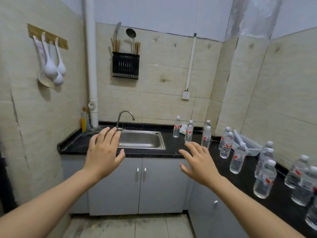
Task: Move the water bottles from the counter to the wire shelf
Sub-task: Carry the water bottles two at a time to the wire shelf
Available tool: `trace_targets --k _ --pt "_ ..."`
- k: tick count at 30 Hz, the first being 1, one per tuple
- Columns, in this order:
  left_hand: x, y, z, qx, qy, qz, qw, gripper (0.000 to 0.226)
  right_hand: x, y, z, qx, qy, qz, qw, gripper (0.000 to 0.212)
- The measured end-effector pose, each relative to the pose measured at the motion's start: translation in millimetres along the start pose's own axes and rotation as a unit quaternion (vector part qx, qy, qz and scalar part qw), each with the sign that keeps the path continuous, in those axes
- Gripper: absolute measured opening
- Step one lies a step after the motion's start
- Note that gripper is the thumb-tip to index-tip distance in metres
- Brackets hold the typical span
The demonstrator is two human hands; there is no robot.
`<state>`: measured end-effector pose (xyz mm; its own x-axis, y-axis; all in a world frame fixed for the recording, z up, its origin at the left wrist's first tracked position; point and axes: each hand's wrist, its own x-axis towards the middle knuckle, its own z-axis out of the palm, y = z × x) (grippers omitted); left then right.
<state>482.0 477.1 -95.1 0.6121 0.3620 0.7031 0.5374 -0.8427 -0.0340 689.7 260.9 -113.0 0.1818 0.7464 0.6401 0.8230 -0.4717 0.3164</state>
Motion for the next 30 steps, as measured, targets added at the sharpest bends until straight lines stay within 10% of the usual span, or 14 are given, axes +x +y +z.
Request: trace_targets --k 18,30 --pt "170 -127 261 -0.083 -0.154 0.006 0.985 0.06 151 0 220 -0.03 -0.099 0.125 0.987 0.052" --pt "220 -8 398 -0.236 -0.228 0.111 0.938 0.047 109 61 264 -0.084 -0.227 0.273 0.931 0.055"
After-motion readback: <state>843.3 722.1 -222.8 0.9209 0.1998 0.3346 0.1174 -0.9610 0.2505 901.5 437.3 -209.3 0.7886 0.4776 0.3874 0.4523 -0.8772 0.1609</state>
